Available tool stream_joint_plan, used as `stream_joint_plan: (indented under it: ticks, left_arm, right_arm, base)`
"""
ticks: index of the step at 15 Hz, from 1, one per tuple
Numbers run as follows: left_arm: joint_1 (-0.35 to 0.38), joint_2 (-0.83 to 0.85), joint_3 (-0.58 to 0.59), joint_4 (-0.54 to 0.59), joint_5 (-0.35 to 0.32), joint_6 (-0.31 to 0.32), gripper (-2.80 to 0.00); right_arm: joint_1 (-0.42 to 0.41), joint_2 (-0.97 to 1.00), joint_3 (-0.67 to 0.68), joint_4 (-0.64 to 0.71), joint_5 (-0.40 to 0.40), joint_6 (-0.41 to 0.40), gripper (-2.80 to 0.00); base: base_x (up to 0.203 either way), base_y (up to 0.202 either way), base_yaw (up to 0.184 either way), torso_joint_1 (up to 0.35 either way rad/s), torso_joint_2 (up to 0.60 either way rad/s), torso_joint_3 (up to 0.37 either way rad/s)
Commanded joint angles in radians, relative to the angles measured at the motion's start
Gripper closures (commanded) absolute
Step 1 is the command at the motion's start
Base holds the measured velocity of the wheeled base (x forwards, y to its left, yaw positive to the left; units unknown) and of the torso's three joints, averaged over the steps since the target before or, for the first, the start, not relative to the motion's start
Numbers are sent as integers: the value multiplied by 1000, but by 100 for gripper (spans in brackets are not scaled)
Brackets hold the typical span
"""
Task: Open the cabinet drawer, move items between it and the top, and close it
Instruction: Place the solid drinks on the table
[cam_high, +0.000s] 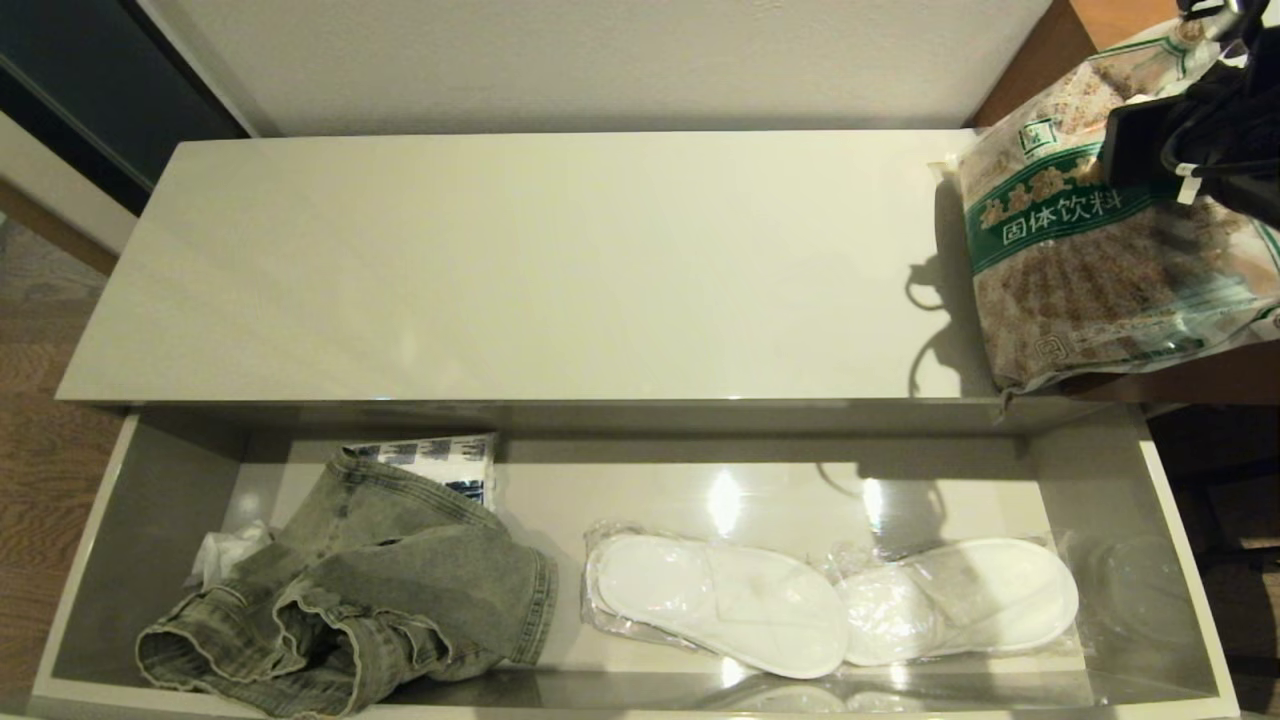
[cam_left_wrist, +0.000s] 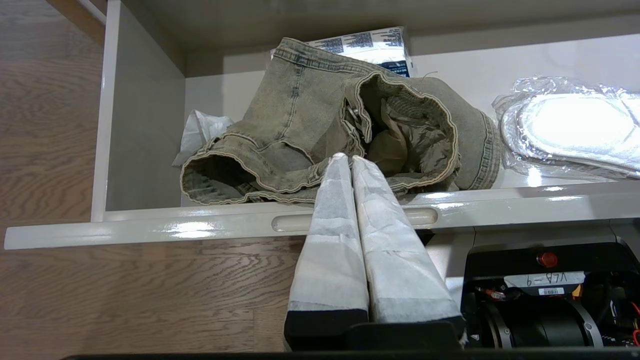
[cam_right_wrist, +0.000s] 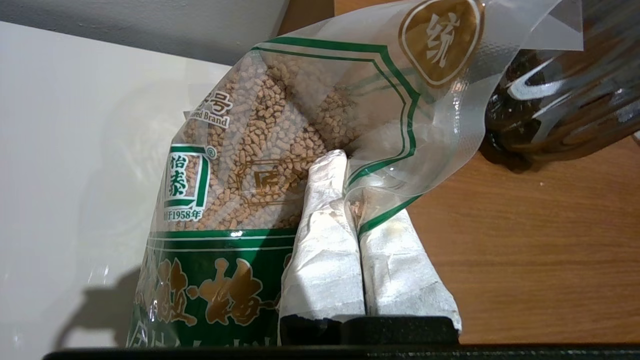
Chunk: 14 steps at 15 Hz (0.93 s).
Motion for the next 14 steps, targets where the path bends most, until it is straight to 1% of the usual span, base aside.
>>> stream_joint_plan:
  ticks: [1,3,7,11,12,14]
  left_arm:
    - [1,0,0,0,0,0,0]
    - [0,0,0,1,-1,5,0]
    - [-1,0,0,2,-3,8,0]
    - [1,0,0,2,-4,9,0]
    - [1,0,0,2,-3,8,0]
    - [1,0,0,2,-3,8,0]
  right_arm:
    - [0,-6,5,-55,-2,-18,0]
    - [0,-57,6,-47,0,-21,0]
    - [2,-138,8,119,8,-12,0]
    - [1,-132,9,122,2,-14,0]
    - [0,-126,11,115,-4,-15,-280]
    - [0,-121,16,114,-3,-12,-280]
  base:
    - [0,0,0,0,0,0]
    - [0,0,0,0,0,0]
    - [0,0,0,0,0,0]
    - [0,0,0,0,0,0]
    - [0,0,0,0,0,0]
    - [0,0,0,0,0,0]
